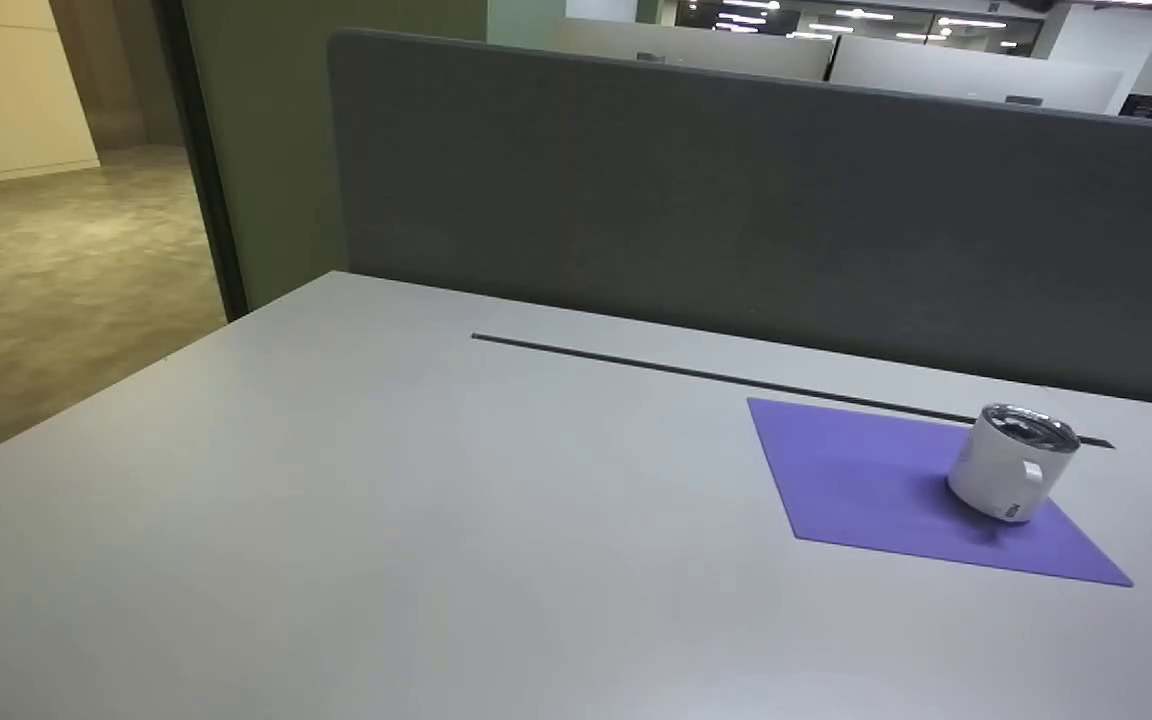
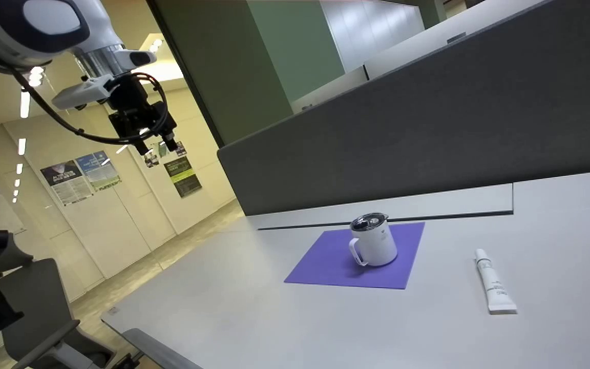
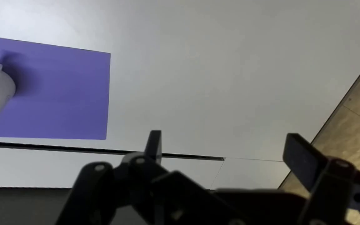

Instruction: Open and close the cup lid

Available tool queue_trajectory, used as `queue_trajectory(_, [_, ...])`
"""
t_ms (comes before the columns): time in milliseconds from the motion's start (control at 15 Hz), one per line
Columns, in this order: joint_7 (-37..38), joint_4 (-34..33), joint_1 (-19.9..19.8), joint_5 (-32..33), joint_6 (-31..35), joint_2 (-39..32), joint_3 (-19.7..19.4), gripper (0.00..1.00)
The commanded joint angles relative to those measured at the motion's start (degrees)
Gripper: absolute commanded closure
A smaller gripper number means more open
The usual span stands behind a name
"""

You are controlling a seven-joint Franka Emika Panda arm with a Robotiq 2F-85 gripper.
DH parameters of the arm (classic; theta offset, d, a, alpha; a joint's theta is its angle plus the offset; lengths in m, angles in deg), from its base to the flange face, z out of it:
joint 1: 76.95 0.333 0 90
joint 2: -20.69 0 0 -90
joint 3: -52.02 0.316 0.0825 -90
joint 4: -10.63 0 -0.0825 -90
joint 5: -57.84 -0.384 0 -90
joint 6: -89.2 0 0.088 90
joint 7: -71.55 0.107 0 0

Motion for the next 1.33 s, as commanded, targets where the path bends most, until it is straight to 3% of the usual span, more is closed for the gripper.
queue_trajectory(0, [-0.1, -0.2, -0.5, -0.2, -0.3, 0.0, 0.4, 0.0])
queue_trajectory(467, [-1.9, -1.2, -0.8, 0.0, 0.4, -1.4, -0.5, 0.0])
queue_trajectory(867, [-15.1, -10.6, -5.0, 3.4, 6.2, -14.2, -6.8, 0.0])
queue_trajectory(1067, [-15.9, -17.5, -8.8, 6.9, 5.8, -23.4, -8.1, 0.0])
queue_trajectory(1133, [-15.1, -19.5, -10.0, 8.6, 5.5, -26.2, -8.1, 0.25])
queue_trajectory(1267, [-13.0, -22.1, -12.3, 12.9, 6.8, -30.8, -7.9, 0.31])
